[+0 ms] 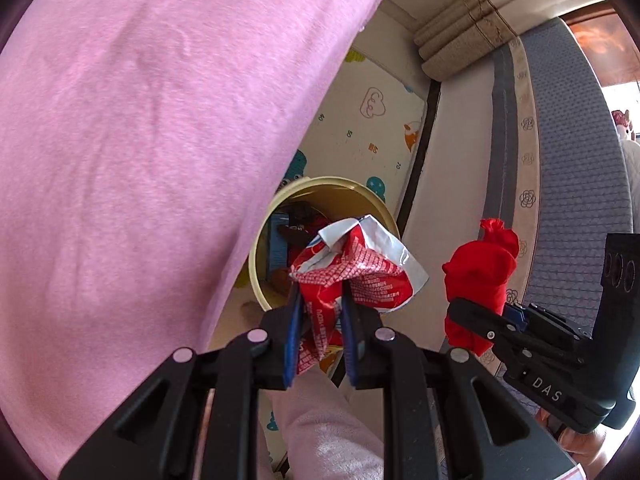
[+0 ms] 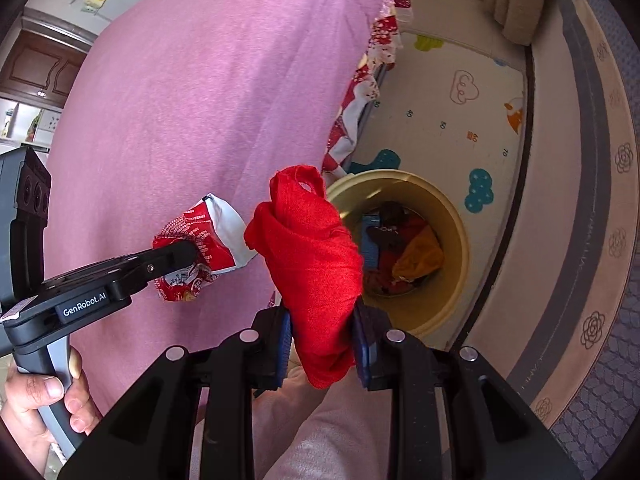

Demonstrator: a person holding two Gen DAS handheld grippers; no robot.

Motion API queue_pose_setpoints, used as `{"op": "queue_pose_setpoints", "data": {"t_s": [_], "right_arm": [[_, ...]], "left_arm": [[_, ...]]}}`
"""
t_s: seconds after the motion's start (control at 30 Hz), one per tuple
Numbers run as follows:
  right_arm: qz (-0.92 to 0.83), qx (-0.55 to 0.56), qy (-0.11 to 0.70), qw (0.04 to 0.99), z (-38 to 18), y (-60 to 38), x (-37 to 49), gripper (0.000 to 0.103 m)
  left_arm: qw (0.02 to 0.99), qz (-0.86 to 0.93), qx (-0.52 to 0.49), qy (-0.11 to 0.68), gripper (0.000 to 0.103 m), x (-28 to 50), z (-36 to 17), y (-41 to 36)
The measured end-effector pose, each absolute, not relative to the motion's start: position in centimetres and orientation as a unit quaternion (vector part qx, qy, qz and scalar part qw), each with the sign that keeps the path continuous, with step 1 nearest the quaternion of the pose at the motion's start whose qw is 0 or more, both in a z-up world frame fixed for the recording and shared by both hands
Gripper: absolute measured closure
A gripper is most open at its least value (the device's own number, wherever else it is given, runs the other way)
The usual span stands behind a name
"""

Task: Collect trash

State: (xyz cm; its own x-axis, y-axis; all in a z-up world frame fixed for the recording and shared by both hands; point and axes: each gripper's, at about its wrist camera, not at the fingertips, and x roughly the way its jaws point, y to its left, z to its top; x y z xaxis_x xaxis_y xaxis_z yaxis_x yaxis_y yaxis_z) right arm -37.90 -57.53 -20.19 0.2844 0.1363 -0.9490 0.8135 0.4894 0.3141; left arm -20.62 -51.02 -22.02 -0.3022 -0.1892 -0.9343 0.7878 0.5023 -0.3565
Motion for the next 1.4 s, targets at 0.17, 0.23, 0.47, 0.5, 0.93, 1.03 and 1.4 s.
{"op": "queue_pose_setpoints", "data": {"t_s": [0.17,0.23,0.47,0.5,0.93,1.03,1.4], "right_arm": [[-0.264,0.462,0.531,0.660,-21.1,-58.6,-40.3,0.071],[-0.269,0.468,0.526,0.657,-21.3,-58.8,-41.2,0.065],[-0.286,0.483,0.518,0.645,-21.6,-59.1,-43.8,0.064],[-0.288,0.483,0.519,0.643,-21.7,-59.1,-43.9,0.064],[-0.292,0.475,0.517,0.649,-20.7,-59.2,-43.0,0.064],[-0.287,0.467,0.520,0.655,-20.1,-59.1,-42.1,0.064],[-0.227,0.391,0.553,0.700,-16.3,-55.8,-33.8,0.064]], "left_arm": [[0.526,-0.460,0.236,0.675,0.080,-23.2,-23.6,-53.3],[0.520,-0.462,0.242,0.677,0.054,-23.8,-24.0,-53.7],[0.502,-0.460,0.278,0.678,0.036,-25.6,-25.6,-55.1],[0.499,-0.462,0.282,0.677,0.036,-25.7,-25.7,-55.1],[0.503,-0.477,0.277,0.665,0.036,-25.2,-24.1,-55.1],[0.513,-0.482,0.264,0.659,0.036,-24.4,-23.1,-54.5],[0.572,-0.445,0.196,0.660,0.036,-18.0,-19.1,-47.6]]}}
